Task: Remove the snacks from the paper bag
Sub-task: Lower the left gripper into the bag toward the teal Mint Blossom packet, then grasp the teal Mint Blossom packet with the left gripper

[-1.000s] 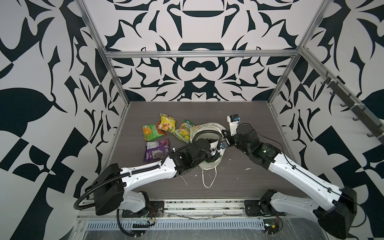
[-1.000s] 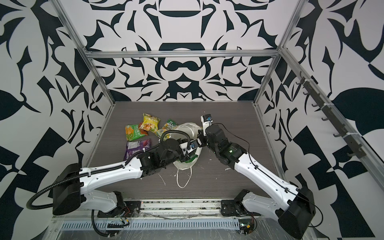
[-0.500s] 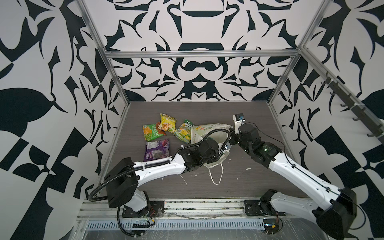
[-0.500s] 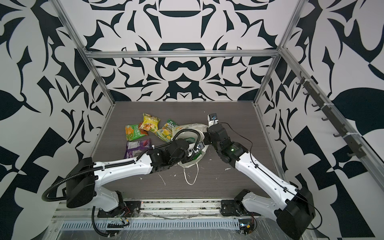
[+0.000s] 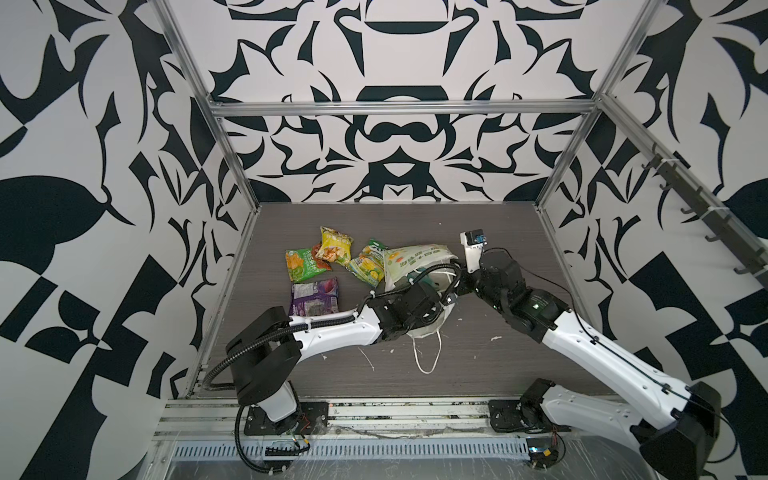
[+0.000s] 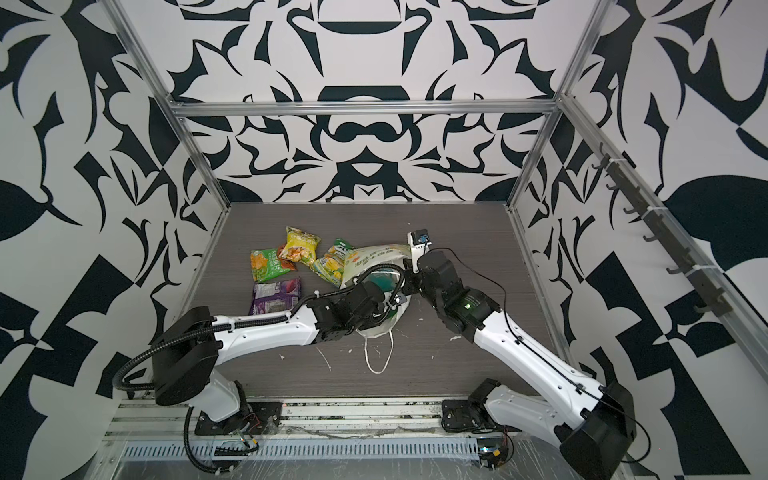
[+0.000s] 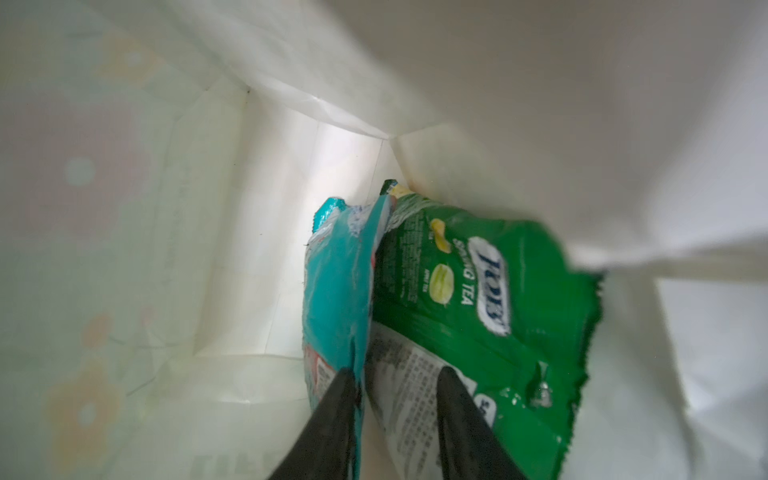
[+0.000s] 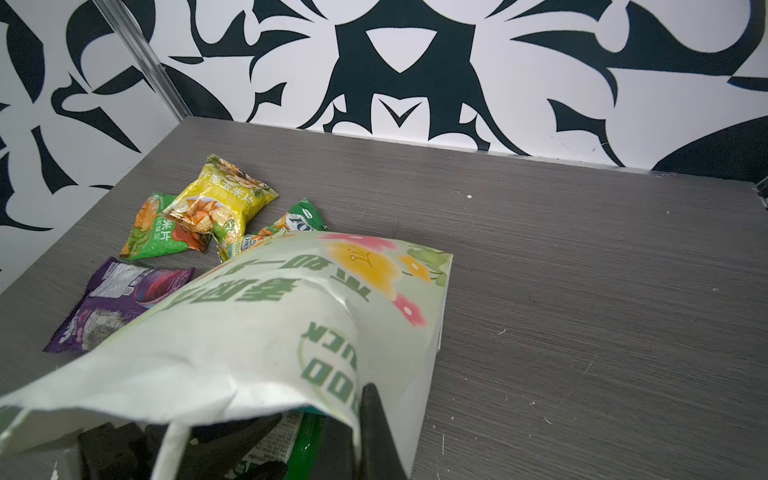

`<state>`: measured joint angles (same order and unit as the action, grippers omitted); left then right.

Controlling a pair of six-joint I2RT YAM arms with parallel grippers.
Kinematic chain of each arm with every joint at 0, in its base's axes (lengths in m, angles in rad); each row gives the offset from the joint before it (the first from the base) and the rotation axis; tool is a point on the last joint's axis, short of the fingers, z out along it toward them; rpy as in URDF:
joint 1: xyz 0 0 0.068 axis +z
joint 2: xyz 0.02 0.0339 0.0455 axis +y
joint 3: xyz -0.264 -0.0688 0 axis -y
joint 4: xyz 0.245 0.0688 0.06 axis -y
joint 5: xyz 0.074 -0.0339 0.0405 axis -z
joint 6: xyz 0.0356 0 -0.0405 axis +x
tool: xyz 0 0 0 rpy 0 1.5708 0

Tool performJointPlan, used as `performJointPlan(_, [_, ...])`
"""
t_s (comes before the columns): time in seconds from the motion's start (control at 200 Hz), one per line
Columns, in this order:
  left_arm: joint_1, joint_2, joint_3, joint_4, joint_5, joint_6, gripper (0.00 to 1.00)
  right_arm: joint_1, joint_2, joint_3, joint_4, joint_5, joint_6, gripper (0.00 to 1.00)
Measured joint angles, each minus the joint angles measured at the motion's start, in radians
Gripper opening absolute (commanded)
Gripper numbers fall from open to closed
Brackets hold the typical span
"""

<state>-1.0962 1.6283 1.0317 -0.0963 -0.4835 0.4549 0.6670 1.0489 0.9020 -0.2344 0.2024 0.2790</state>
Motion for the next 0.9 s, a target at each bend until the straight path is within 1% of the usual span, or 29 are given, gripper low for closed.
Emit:
performJointPlan(0.14, [0.007, 0.021, 0.0, 0.058, -0.035, 0.027, 0.38, 0.0, 0.002, 0.0, 0.011, -0.012, 0.002, 0.0])
performJointPlan(0.36, [0.033, 0.126, 0.01, 0.178, -0.073, 0.071, 0.38, -0.007, 0.012, 0.0, 0.007, -0.012, 0.002, 0.0])
performJointPlan(0.41, [0.043, 0.148, 0.011, 0.2, -0.082, 0.079, 0.32, -0.007, 0.01, 0.0, 0.007, -0.014, 0.002, 0.0])
performJointPlan(0.495, [0.058, 0.19, 0.019, 0.236, -0.103, 0.093, 0.25, -0.005, 0.01, 0.0, 0.007, -0.025, 0.002, 0.0])
performJointPlan(0.63, [0.069, 0.258, 0.057, 0.298, -0.146, 0.119, 0.0, -0.005, 0.01, 0.0, 0.007, -0.026, 0.002, 0.0])
performJointPlan(0.735, [0.071, 0.296, 0.078, 0.332, -0.174, 0.14, 0.0, -0.006, 0.01, 0.0, 0.006, -0.018, 0.002, 0.0])
performJointPlan(0.9, [0.07, 0.283, 0.068, 0.347, -0.169, 0.156, 0.0, -0.006, 0.01, 0.0, 0.007, 0.0, 0.003, 0.0])
